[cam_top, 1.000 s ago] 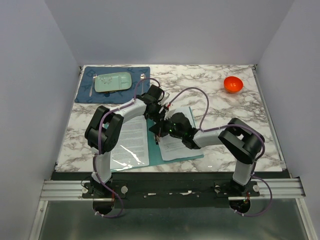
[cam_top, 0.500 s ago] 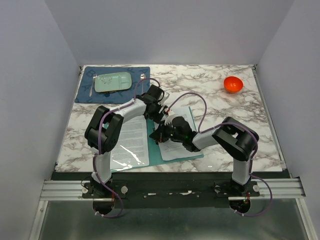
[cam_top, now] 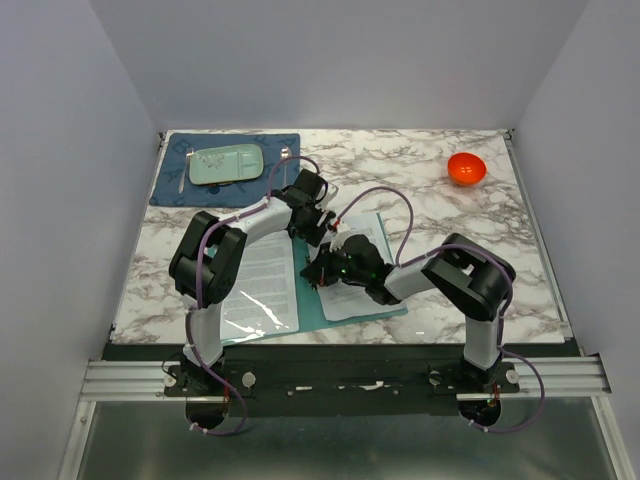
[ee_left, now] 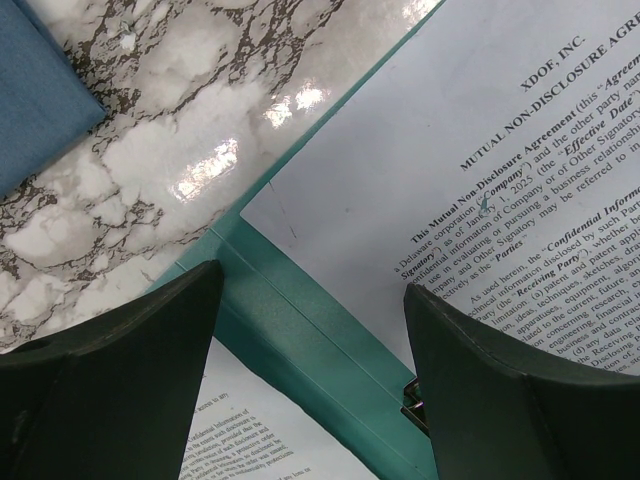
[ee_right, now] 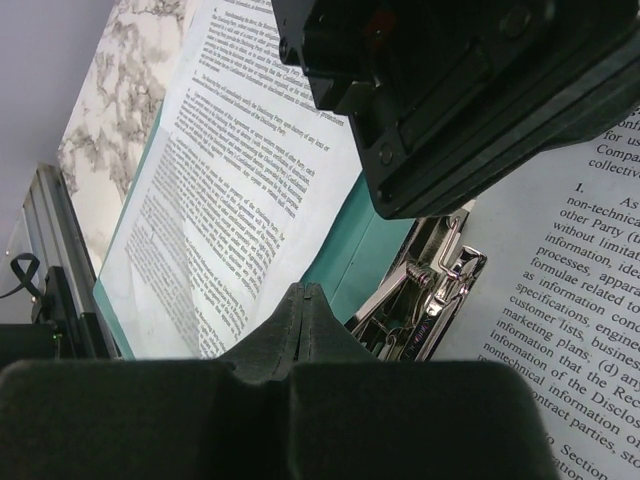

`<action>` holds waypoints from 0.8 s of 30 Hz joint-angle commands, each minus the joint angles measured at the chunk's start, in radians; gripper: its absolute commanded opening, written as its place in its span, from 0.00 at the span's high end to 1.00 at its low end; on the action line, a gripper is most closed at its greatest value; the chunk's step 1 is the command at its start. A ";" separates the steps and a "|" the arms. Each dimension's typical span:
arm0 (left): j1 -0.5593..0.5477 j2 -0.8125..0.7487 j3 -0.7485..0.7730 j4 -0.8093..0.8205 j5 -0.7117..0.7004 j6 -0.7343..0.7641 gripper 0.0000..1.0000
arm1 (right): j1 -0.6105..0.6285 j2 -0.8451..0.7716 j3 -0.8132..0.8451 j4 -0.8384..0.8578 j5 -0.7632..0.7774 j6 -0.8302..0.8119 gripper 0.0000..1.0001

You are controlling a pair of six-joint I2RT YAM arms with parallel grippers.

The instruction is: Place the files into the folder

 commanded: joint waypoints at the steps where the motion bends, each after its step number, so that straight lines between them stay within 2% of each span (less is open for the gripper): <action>1: 0.020 0.037 -0.039 -0.070 -0.053 0.032 0.14 | 0.006 0.069 -0.036 -0.169 0.040 -0.018 0.99; 24: 0.020 0.049 -0.038 -0.064 -0.050 0.040 0.14 | 0.006 0.129 -0.073 -0.209 0.072 0.012 0.99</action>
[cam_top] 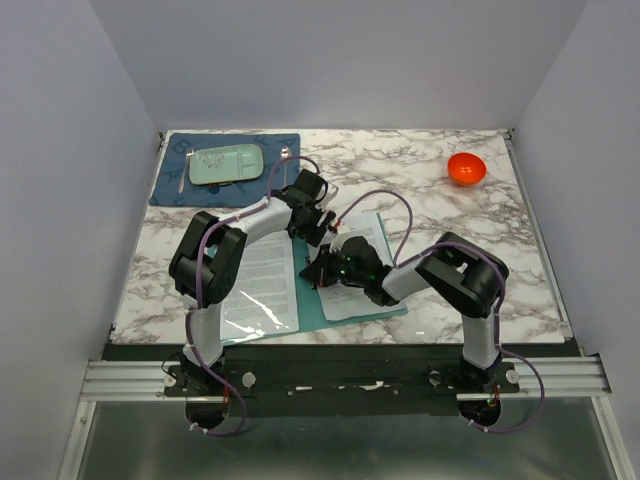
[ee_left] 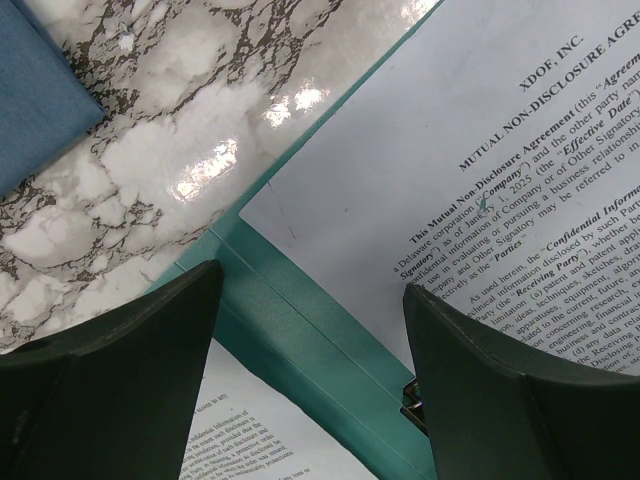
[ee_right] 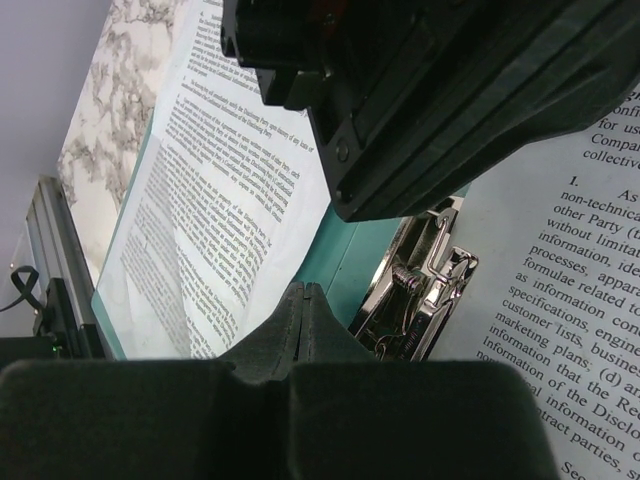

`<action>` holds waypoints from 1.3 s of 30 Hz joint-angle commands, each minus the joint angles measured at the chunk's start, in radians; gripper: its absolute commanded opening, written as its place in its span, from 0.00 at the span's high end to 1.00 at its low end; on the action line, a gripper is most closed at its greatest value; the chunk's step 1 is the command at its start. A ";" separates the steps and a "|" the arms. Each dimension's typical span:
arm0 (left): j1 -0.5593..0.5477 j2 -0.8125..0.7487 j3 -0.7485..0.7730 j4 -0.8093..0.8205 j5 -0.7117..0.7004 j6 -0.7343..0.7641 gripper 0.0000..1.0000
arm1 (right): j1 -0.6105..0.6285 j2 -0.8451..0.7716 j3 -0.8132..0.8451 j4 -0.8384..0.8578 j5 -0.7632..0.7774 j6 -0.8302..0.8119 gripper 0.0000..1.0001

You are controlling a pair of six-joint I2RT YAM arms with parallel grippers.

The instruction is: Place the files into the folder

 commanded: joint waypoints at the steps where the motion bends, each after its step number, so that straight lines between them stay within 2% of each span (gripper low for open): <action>1: 0.020 0.050 -0.038 -0.064 -0.053 0.039 0.15 | 0.006 0.085 -0.089 -0.233 0.050 -0.017 0.99; 24: 0.022 0.064 -0.021 -0.064 -0.049 0.046 0.17 | 0.004 0.087 -0.109 -0.336 0.151 0.026 0.99; 39: 0.023 0.075 -0.016 -0.064 -0.049 0.055 0.18 | 0.007 0.068 -0.089 -0.551 0.261 0.041 0.99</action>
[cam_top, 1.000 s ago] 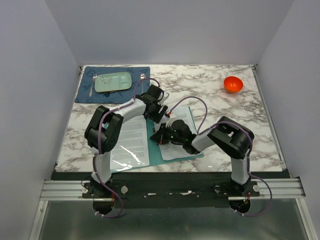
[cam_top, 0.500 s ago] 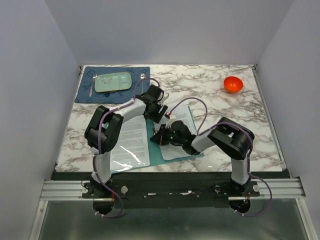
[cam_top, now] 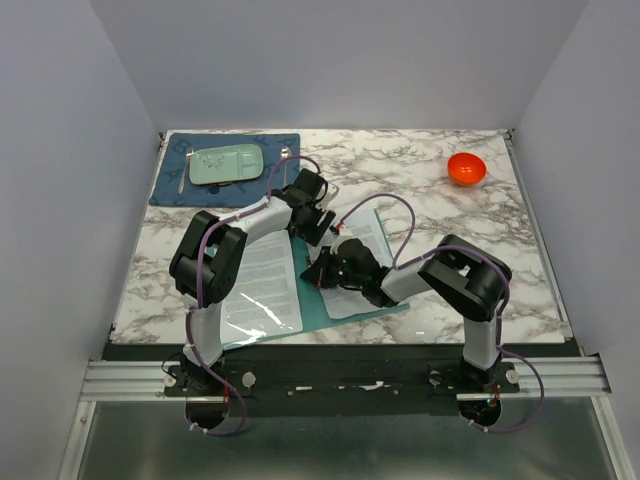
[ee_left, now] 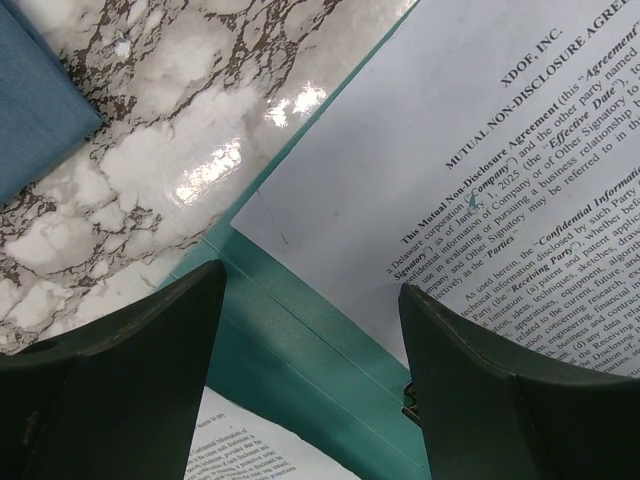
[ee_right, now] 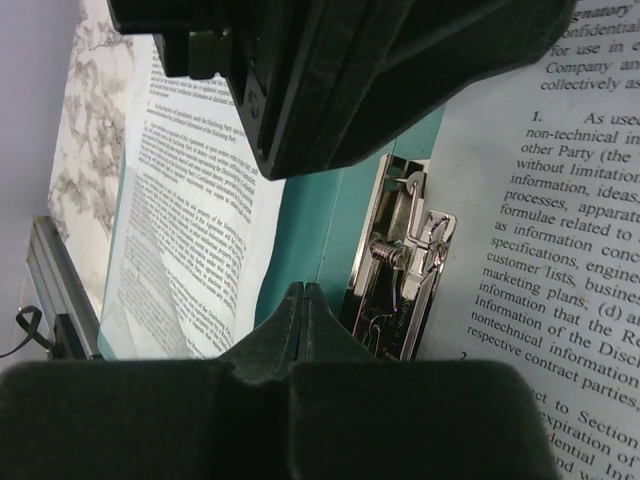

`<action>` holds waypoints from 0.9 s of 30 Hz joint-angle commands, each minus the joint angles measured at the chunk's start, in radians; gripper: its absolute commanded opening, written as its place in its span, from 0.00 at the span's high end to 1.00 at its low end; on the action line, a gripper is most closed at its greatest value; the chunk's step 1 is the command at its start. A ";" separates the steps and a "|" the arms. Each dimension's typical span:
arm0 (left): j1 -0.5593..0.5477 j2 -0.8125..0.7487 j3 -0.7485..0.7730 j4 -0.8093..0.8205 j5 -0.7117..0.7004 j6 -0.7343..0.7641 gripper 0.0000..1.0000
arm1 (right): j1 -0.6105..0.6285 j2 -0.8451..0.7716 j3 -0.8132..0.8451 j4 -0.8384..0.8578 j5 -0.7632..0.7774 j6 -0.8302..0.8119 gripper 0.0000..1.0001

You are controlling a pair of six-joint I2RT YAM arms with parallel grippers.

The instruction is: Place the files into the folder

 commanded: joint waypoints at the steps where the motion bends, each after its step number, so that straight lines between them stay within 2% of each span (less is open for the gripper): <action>1: 0.022 0.070 -0.020 -0.061 -0.057 0.038 0.18 | -0.012 0.086 -0.093 -0.445 0.155 -0.062 0.99; 11: 0.027 0.077 -0.010 -0.064 -0.063 0.044 0.19 | -0.014 0.155 -0.094 -0.304 0.024 -0.007 0.99; 19: 0.032 0.061 0.010 -0.084 -0.054 0.043 0.19 | -0.012 0.090 -0.179 -0.039 0.021 0.030 0.99; 27: 0.032 0.032 0.044 -0.111 -0.054 0.043 0.19 | -0.014 0.028 -0.116 -0.027 0.020 -0.019 0.99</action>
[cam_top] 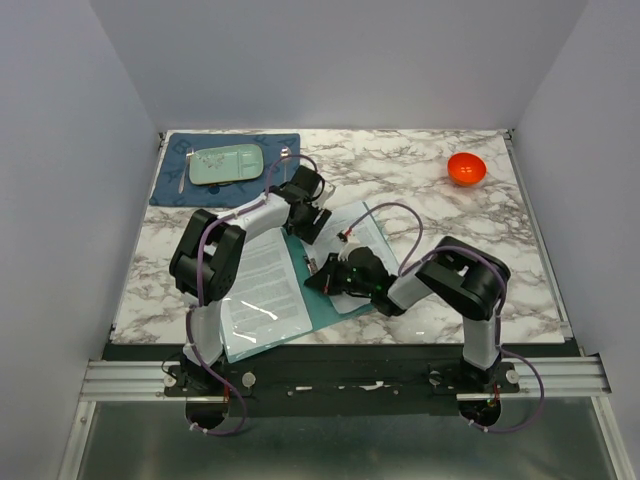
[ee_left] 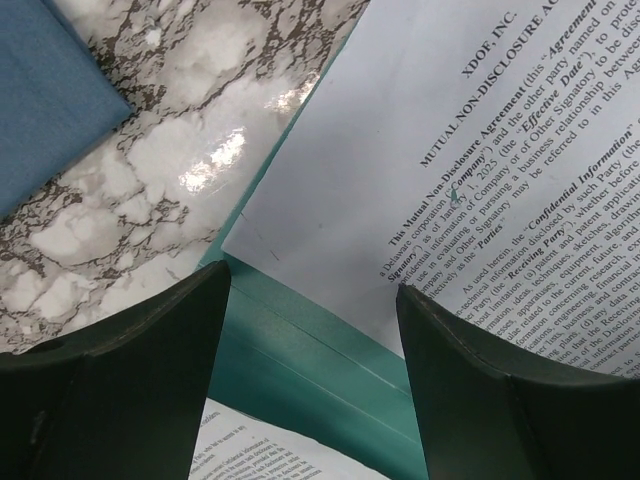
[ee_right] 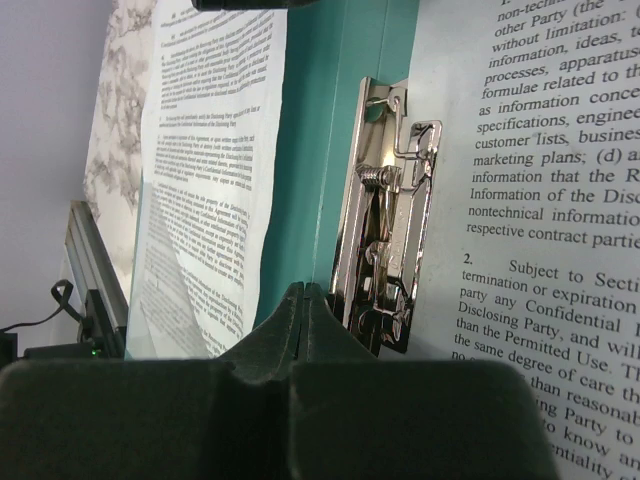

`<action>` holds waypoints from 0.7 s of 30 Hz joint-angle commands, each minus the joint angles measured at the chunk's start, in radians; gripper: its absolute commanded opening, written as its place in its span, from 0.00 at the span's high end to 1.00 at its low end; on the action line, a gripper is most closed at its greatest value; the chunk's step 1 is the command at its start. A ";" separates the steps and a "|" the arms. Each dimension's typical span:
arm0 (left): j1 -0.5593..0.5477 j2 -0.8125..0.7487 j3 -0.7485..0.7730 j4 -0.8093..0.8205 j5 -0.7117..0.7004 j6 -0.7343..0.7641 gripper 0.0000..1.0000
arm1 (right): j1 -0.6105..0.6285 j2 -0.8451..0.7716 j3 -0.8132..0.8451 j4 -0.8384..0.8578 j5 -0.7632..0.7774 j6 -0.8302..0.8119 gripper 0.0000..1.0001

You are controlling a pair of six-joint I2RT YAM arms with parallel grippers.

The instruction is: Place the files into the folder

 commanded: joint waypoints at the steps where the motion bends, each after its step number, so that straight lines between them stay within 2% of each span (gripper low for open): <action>1: 0.014 0.017 0.021 -0.074 -0.047 0.026 0.19 | -0.010 0.020 -0.002 -0.205 0.060 -0.088 0.99; 5: 0.014 0.005 0.045 -0.079 -0.032 0.035 0.19 | -0.010 -0.015 0.050 -0.196 0.023 -0.121 0.99; 12: 0.014 -0.030 0.084 -0.103 0.000 0.049 0.19 | -0.010 -0.103 0.190 -0.326 0.008 -0.177 0.94; 15: 0.014 -0.041 0.105 -0.120 0.023 0.047 0.18 | -0.010 -0.161 0.219 -0.377 0.005 -0.195 0.87; 16: 0.014 -0.044 0.111 -0.126 0.028 0.044 0.18 | -0.009 -0.184 0.224 -0.400 0.005 -0.201 0.80; 17: 0.014 -0.047 0.117 -0.132 0.028 0.043 0.18 | -0.010 -0.198 0.230 -0.415 0.008 -0.212 0.79; 21: 0.014 -0.073 0.168 -0.183 0.063 0.026 0.16 | -0.009 -0.232 0.268 -0.539 0.103 -0.253 0.70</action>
